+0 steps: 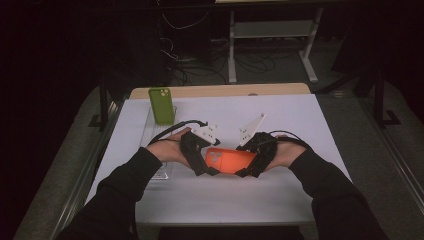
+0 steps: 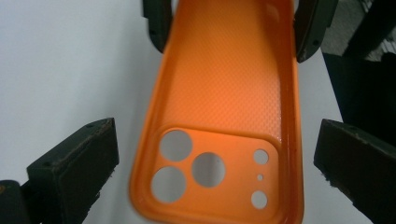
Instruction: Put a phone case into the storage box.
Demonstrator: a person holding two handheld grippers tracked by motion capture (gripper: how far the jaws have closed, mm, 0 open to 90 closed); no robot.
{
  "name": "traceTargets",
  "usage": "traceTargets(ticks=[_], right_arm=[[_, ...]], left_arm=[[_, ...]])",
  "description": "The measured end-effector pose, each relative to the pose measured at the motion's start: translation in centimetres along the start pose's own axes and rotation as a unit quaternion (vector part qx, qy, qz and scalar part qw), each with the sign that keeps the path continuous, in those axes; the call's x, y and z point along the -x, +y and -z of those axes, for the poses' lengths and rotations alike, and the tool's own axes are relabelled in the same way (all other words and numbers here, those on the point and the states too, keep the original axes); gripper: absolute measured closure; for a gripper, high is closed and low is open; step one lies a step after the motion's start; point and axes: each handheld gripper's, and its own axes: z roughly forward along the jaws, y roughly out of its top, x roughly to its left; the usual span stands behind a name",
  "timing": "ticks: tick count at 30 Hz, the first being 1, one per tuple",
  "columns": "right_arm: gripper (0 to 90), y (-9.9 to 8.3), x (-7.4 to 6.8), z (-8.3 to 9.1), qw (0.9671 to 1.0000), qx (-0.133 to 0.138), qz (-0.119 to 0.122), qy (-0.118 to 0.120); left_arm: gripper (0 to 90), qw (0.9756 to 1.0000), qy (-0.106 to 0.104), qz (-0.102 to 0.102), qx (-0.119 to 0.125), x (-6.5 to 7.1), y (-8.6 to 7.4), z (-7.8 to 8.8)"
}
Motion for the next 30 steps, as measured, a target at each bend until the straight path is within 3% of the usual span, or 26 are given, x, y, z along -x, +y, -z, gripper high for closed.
traceTargets(ticks=[6,8,14,24,30], right_arm=[[15.5,0.61,-0.25,0.19,0.9999,-0.006,-0.009,0.008],[15.5,0.67,-0.26,0.18,0.9999,-0.006,-0.006,0.007],[15.5,0.71,-0.19,0.32,1.0000,-0.003,-0.007,0.007],[15.5,0.88,-0.12,0.32,0.9999,-0.004,-0.002,0.009],[15.5,0.88,-0.18,0.15,0.9998,-0.006,-0.004,0.016]], left_arm=[[0.0,1.0000,-0.002,-0.004,-0.006,0.02,-0.21,-0.34],[5.6,1.0000,-0.003,-0.004,-0.003,0.04,-0.34,-0.27],[11.2,1.0000,-0.002,-0.002,-0.001,0.03,-0.54,-0.15],[12.5,0.9999,-0.005,0.005,-0.008,0.15,-0.62,-0.24],[14.3,0.9999,-0.006,-0.001,-0.015,0.23,-0.62,-0.16]])
